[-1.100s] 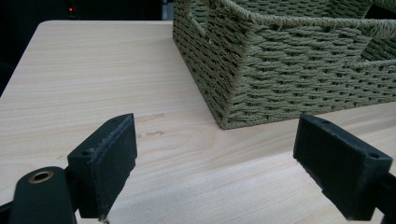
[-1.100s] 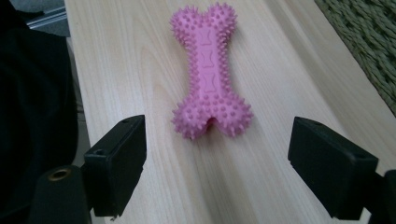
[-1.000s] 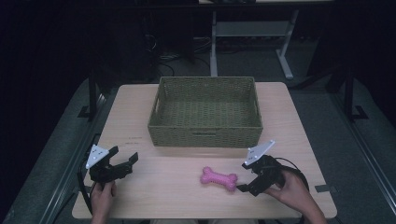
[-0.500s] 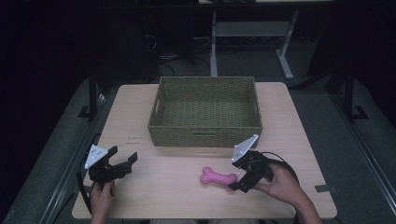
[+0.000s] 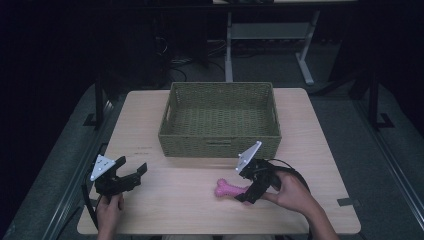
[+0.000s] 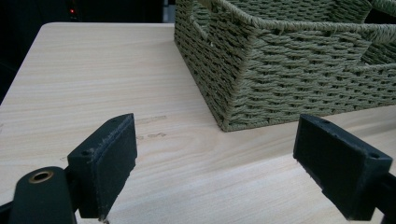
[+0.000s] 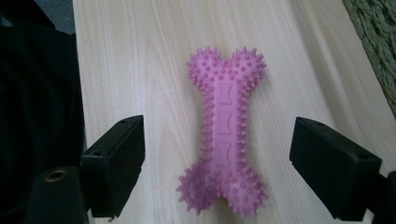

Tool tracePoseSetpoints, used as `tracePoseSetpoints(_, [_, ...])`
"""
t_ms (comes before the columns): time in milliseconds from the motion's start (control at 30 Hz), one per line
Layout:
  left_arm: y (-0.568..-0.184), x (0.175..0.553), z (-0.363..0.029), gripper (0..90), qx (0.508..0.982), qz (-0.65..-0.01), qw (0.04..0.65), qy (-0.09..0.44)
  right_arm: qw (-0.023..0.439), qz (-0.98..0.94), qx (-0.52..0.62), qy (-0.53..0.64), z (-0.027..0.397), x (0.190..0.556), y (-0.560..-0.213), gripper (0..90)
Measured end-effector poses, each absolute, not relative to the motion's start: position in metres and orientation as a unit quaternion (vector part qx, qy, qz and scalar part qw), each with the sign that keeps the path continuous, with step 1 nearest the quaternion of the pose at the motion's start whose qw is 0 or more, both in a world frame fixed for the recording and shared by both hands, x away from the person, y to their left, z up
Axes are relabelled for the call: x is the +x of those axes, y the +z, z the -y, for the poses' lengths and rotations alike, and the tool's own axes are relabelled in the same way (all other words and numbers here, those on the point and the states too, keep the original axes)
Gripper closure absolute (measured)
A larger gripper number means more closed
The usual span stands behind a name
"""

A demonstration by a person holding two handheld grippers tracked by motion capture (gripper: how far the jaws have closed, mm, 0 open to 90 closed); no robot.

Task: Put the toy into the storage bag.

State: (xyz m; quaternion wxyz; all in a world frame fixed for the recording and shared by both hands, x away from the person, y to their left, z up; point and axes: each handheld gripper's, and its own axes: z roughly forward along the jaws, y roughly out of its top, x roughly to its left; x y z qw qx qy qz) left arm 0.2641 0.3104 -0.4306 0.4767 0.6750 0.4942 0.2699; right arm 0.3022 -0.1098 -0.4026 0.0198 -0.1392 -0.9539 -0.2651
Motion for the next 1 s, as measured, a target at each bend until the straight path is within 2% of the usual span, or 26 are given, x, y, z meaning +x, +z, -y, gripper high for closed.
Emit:
tracePoseSetpoints(267, [-0.43,0.264,-0.311,13.0,0.672,-0.497,0.479,0.27,0.027,0.958,-0.133,-0.252,0.099,0.307,-0.41,21.2])
tracePoseSetpoints(500, [-0.43,0.264,-0.311,13.0,0.674,-0.495,0.478,0.269,0.025,0.962,-0.137,-0.235,0.093,0.312,-0.417,29.8])
tracePoseSetpoints(633, [-0.43,0.263,-0.311,13.0,0.671,-0.497,0.48,0.27,0.02,0.965,-0.133,-0.226,0.09,0.312,-0.42,30.8])
tracePoseSetpoints(767, [-0.43,0.264,-0.311,13.0,0.673,-0.496,0.479,0.268,0.011,0.967,-0.125,-0.222,0.086,0.31,-0.423,37.0])
tracePoseSetpoints(1000, [-0.43,0.263,-0.311,13.0,0.671,-0.497,0.48,0.269,0.018,0.971,-0.12,-0.206,0.082,0.311,-0.429,40.3])
